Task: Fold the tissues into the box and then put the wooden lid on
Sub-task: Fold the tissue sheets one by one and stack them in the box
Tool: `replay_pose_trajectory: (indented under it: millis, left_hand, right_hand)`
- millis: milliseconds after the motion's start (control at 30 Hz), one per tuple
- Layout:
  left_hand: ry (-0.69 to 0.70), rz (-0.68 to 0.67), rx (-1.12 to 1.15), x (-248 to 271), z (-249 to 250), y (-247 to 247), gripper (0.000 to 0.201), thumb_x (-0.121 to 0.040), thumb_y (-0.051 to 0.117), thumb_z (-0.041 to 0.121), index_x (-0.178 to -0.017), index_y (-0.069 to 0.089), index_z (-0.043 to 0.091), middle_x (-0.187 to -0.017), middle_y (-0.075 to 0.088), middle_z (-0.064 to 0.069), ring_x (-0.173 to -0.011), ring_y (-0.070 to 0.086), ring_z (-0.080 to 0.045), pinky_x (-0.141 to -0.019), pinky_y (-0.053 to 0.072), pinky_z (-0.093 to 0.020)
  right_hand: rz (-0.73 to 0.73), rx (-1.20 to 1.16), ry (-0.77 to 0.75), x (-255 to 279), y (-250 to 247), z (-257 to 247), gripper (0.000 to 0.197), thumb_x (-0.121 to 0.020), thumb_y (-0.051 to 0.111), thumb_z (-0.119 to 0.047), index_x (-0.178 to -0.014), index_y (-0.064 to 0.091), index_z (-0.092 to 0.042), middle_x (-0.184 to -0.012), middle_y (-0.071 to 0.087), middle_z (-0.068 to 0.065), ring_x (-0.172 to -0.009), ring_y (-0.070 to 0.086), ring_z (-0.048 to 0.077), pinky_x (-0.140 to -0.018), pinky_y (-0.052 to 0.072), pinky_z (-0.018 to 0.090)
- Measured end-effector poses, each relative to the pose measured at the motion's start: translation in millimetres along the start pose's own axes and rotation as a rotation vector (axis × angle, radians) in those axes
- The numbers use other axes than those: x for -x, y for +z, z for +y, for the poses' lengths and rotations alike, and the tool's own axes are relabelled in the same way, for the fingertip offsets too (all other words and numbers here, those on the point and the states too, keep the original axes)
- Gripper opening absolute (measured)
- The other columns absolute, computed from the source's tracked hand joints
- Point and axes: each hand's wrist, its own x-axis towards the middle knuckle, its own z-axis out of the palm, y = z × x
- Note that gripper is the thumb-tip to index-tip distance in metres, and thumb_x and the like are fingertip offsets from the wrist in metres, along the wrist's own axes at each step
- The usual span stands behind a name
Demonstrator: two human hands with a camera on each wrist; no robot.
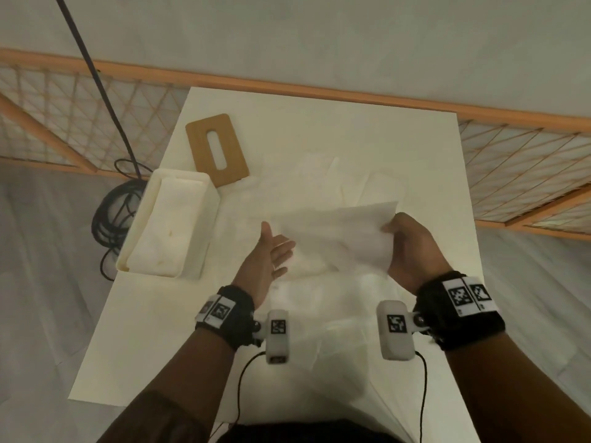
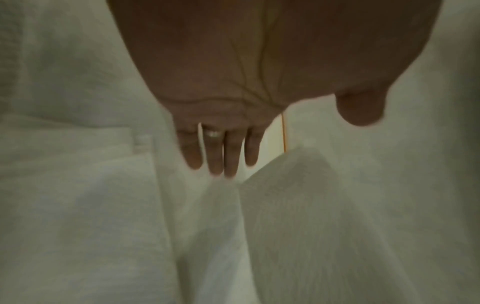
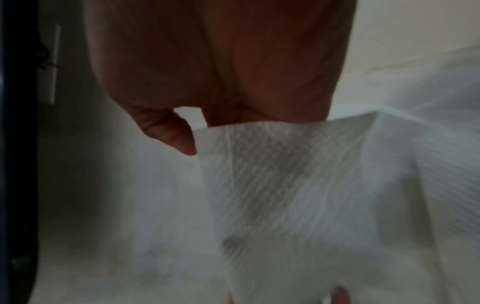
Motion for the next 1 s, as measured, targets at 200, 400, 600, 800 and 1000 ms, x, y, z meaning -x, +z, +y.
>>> replay_pose_trajectory:
  millis: [200,400,600,800,1000]
  left_hand:
    - [0.08,-0.206,0.017,11.3,9.6,11.3,0.072,-0.075,0.077,0.06,-0.132,0.063,0.019,-0.132,0.068,-0.003,-0.125,0.062,-0.026,-0.103,0.049,-0.046]
    - [0.251,-0.164,-0.251,22.8,7.1,5.2,0.044,-0.076,0.08,0.042,-0.116,0.074,0.022,-0.118,0.074,-0.008,-0.112,0.069,-0.032,-0.102,0.051,-0.055]
    - [0.249,-0.186,-0.478,32.4,8.7,-8.3,0.036,-0.081,0.073,0.045,-0.11,0.078,0.024,-0.114,0.075,-0.013,-0.113,0.064,-0.045,-0.101,0.051,-0.057]
    - [0.202,-0.117,-0.376,36.3,-4.0,-1.6,0.04,-0.095,0.056,-0.009,-0.093,0.083,0.02,-0.109,0.077,-0.01,-0.108,0.071,-0.032,-0.097,0.056,-0.048]
    - [0.033,-0.105,-0.18,41.0,-23.9,-6.1,0.023,-0.084,0.061,0.007,-0.095,0.08,0.004,-0.115,0.073,-0.016,-0.109,0.066,-0.039,-0.086,0.056,-0.04]
  right_hand:
    - [-0.077,0.001,0.077,18.3,-20.8,-12.7,0.067,-0.075,0.049,-0.018,-0.138,0.055,0.005,-0.13,0.06,0.028,-0.115,0.059,0.047,-0.098,0.042,0.054]
    - [-0.196,0.255,0.069,23.8,-43.0,-8.9,0.037,-0.095,0.059,-0.005,-0.132,0.061,0.001,-0.125,0.069,0.02,-0.111,0.069,0.035,-0.09,0.058,0.041]
    - [-0.125,0.583,-0.057,29.1,-52.7,-3.8,0.021,-0.094,0.067,-0.003,-0.113,0.075,-0.005,-0.107,0.076,0.017,-0.1,0.074,0.031,-0.083,0.061,0.041]
    - [-0.184,0.563,0.034,23.8,-62.9,13.1,0.036,-0.095,0.044,0.018,-0.107,0.073,0.001,-0.111,0.076,0.011,-0.099,0.073,0.024,-0.075,0.057,0.024]
    - [-0.085,0.224,0.26,14.3,-77.8,39.6,0.042,-0.095,0.035,0.003,-0.11,0.074,0.004,-0.126,0.069,0.021,-0.107,0.066,0.036,-0.101,0.051,0.05]
